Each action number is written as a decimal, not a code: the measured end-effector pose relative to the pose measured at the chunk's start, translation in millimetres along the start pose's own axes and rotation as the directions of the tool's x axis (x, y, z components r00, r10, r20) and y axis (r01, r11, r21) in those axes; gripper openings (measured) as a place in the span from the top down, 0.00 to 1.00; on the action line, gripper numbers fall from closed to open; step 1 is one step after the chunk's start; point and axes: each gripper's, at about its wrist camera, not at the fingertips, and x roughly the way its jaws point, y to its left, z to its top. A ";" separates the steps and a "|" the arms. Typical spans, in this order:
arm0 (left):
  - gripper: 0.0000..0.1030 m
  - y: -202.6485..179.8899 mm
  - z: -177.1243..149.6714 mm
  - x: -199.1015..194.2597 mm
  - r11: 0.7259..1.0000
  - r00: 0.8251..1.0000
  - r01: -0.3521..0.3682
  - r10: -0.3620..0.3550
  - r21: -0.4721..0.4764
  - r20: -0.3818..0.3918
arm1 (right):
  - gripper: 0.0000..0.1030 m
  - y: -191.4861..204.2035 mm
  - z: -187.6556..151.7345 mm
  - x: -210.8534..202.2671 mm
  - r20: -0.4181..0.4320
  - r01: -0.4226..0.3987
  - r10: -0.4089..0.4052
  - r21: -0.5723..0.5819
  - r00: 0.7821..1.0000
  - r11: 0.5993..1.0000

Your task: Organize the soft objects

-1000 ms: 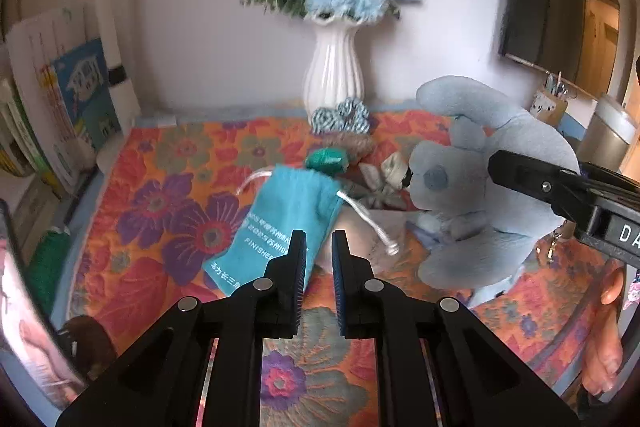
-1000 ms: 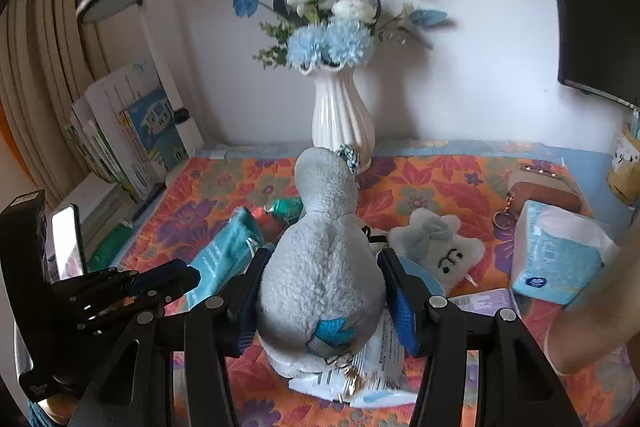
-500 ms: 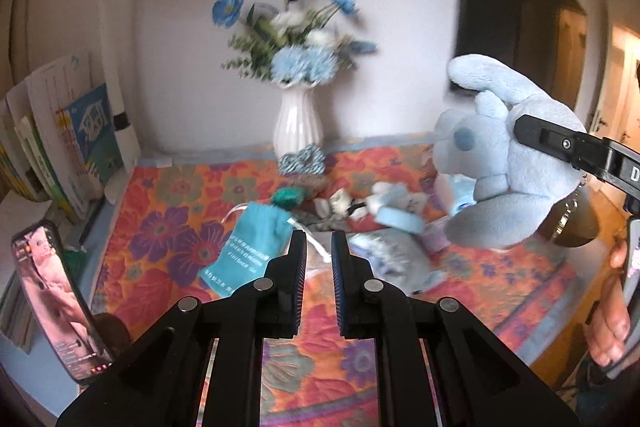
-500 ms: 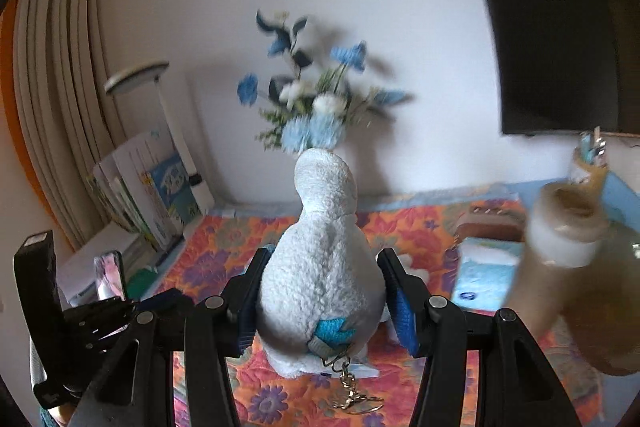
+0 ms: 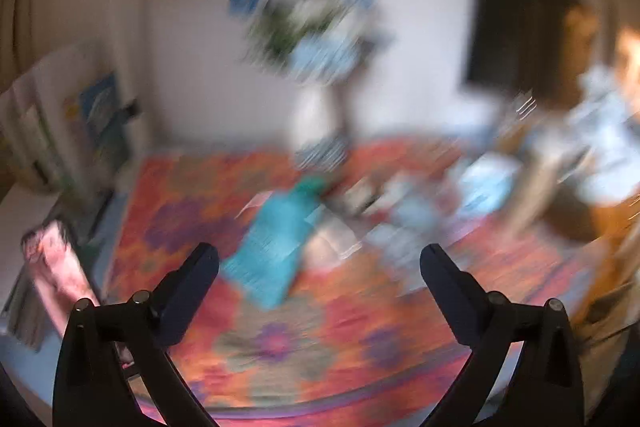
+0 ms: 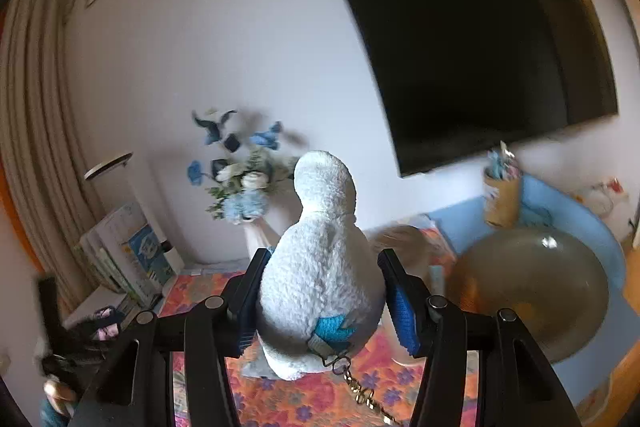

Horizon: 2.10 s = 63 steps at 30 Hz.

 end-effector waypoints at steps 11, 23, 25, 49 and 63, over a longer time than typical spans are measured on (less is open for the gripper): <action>0.80 27.5 -36.9 161.7 0.981 0.930 -0.166 0.190 0.101 -0.315 | 0.48 -34.7 -17.3 12.9 -0.057 0.043 -0.040 0.055 0.998 0.998; 0.94 -9.1 2.6 66.7 1.000 0.998 -0.008 0.006 -0.021 -0.056 | 0.48 -43.9 -3.5 -12.7 0.034 0.048 -0.051 0.082 0.998 0.995; 0.94 -25.0 14.0 49.7 1.000 1.000 0.025 -0.025 -0.012 -0.015 | 0.48 -41.6 0.4 -22.9 0.063 0.066 -0.070 0.063 0.996 0.996; 0.94 -57.6 -21.3 70.3 0.995 0.992 0.101 -0.100 0.003 -0.082 | 0.05 -118.9 -144.9 40.9 -0.630 0.058 -0.184 -0.215 0.755 0.975; 0.32 11.1 -44.6 81.2 0.995 0.980 0.066 -0.078 -0.074 -0.184 | 0.42 -108.8 -141.2 70.4 -0.569 0.114 -0.138 -0.077 0.811 0.990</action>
